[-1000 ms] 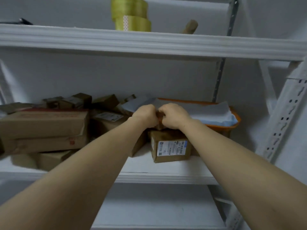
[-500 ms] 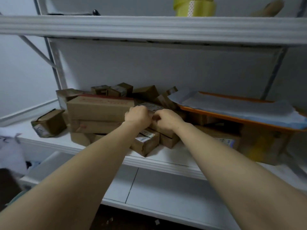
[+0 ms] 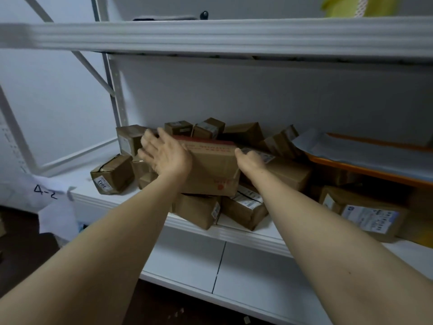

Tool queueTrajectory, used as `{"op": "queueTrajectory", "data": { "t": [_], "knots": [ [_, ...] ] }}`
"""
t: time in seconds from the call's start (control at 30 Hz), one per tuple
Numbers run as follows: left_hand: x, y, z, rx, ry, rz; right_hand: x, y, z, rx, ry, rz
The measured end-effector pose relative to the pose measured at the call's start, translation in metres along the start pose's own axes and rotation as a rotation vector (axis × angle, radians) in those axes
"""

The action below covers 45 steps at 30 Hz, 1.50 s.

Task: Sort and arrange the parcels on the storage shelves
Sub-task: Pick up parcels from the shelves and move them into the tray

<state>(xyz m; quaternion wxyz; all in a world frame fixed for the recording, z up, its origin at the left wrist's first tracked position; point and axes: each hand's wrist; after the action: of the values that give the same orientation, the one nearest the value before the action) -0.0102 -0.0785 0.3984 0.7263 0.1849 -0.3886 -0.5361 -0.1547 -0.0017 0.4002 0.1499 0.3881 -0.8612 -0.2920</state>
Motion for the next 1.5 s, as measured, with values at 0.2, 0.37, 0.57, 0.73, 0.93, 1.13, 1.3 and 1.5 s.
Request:
{"op": "queueTrajectory", "data": {
  "t": [0.2, 0.37, 0.57, 0.73, 0.93, 1.13, 1.3, 1.5],
  "knots": [
    [0.044, -0.004, -0.035, -0.439, 0.416, -0.215, 0.000, -0.021, -0.006, 0.433, -0.258, -0.031],
    [0.043, 0.000, -0.039, -0.570, 0.315, -0.275, -0.001, -0.020, -0.009, 0.452, -0.256, 0.076],
    [0.033, 0.020, -0.030, -0.611, 0.174, -0.219, -0.009, -0.012, -0.002, 0.482, -0.196, 0.161],
    [0.029, 0.022, -0.029, -0.667, 0.114, -0.250, -0.019, 0.003, 0.000, 0.571, -0.169, 0.156],
    [0.011, 0.010, -0.042, -0.587, 0.129, -0.396, -0.033, 0.000, 0.010, 0.334, -0.221, 0.011],
    [0.014, 0.017, -0.038, -0.641, 0.275, -0.355, -0.035, 0.013, 0.011, 0.500, -0.216, 0.012],
    [0.015, 0.036, -0.023, -0.861, 0.403, -0.277, -0.024, 0.026, 0.010, 0.685, -0.220, 0.078],
    [0.020, 0.039, -0.011, -0.744, 0.318, -0.327, -0.025, 0.028, 0.005, 0.702, -0.219, 0.029]
  ]
}}
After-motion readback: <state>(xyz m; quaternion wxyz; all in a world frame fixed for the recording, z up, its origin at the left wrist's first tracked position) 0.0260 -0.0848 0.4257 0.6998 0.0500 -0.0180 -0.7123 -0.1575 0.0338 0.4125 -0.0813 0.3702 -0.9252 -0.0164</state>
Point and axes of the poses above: each hand's wrist, its own x-axis towards the middle knuckle, its own y-axis out of the back of the hand, z = x × y, and after that the axes turned 1 degree about y, right-handed
